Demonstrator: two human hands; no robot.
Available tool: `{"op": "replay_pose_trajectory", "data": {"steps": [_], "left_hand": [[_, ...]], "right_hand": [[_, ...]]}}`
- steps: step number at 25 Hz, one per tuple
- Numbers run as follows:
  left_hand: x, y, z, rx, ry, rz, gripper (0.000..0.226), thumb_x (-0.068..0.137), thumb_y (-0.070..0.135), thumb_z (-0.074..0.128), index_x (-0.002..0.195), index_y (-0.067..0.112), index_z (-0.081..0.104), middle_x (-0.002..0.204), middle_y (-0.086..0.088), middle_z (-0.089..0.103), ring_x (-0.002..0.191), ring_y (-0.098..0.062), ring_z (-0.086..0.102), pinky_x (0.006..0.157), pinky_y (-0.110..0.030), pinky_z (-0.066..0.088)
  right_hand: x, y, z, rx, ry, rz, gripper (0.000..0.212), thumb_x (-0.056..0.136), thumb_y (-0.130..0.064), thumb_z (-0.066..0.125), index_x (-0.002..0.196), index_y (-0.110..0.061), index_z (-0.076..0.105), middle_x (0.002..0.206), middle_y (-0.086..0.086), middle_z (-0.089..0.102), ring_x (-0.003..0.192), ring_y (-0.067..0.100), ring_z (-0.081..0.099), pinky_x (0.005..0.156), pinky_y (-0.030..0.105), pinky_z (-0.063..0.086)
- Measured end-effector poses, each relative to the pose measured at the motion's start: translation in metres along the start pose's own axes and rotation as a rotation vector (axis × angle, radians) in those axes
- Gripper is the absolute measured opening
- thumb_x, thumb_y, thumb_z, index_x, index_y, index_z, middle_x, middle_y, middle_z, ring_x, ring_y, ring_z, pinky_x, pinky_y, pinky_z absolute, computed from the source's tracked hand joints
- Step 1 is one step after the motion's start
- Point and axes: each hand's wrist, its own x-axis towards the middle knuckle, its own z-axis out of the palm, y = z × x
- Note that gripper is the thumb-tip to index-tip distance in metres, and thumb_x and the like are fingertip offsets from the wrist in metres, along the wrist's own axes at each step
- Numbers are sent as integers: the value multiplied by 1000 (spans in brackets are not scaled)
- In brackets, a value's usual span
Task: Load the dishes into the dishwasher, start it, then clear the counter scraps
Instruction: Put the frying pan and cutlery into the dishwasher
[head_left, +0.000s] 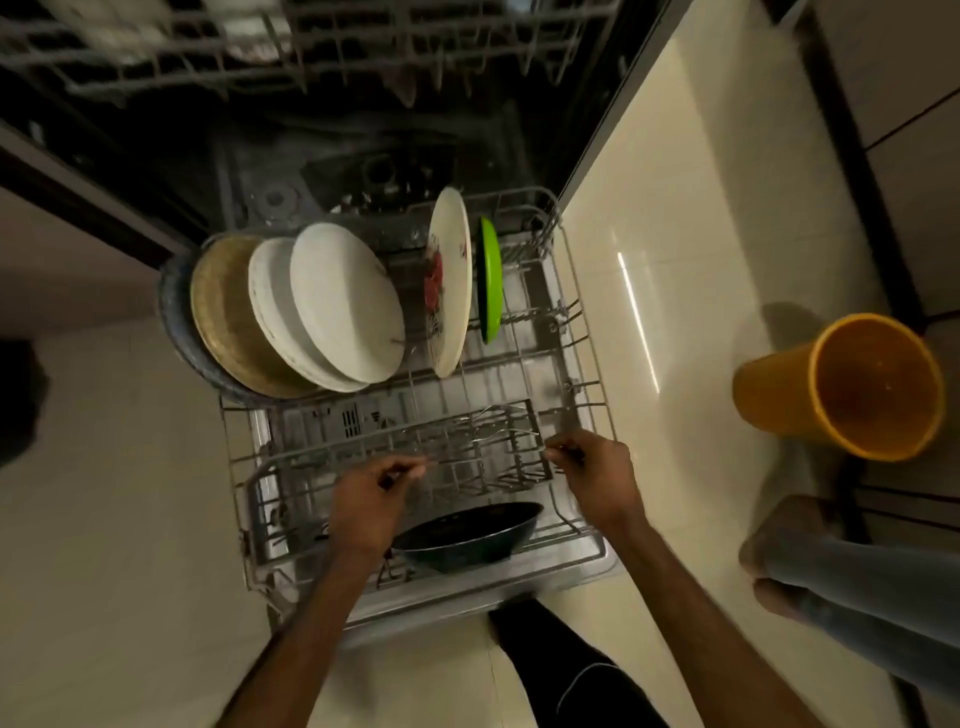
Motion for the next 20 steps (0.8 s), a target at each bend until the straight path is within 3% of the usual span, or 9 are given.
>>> {"op": "replay_pose_trajectory", "data": {"steps": [3, 5, 9, 12, 15, 20], "left_hand": [[18, -40, 31, 62, 49, -26, 8, 88, 17, 73, 94, 17, 78, 94, 7, 75, 88, -11, 68, 75, -25, 53], [23, -58, 43, 82, 64, -40, 7, 88, 17, 73, 93, 19, 77, 91, 10, 73, 86, -11, 69, 73, -19, 51], [29, -73, 49, 129, 50, -53, 8, 88, 19, 73, 94, 22, 77, 91, 8, 75, 84, -11, 68, 75, -32, 56], [34, -72, 48, 240, 55, -60, 7, 89, 26, 71, 93, 27, 77, 92, 9, 76, 83, -12, 68, 71, -29, 54], [37, -69, 41, 469, 19, -2, 13, 93, 36, 65, 97, 31, 76, 95, 10, 75, 86, -15, 69, 71, -31, 54], [41, -69, 33, 761, -89, 98, 25, 98, 43, 54, 112, 28, 69, 107, 3, 73, 94, -22, 69, 74, -35, 55]], "right_hand": [[23, 32, 35, -134, -78, -3, 10, 90, -13, 71, 98, -8, 73, 89, 5, 75, 82, 17, 69, 76, 35, 56], [30, 44, 49, -172, -91, -23, 10, 92, -11, 68, 99, -5, 71, 90, 8, 74, 82, 21, 68, 76, 39, 56], [34, 51, 59, -199, -79, -59, 11, 95, -14, 63, 102, -7, 70, 95, 6, 71, 85, 18, 65, 76, 39, 56], [38, 51, 65, -349, -107, -96, 14, 97, -18, 60, 105, -10, 69, 98, 6, 68, 83, 19, 63, 71, 37, 56], [41, 47, 68, -462, -80, -120, 14, 96, -19, 63, 106, -12, 69, 96, 6, 69, 80, 22, 65, 63, 31, 51], [38, 45, 69, -574, -141, -146, 18, 94, -8, 63, 111, -12, 65, 100, 6, 71, 81, 20, 68, 69, 33, 58]]}}
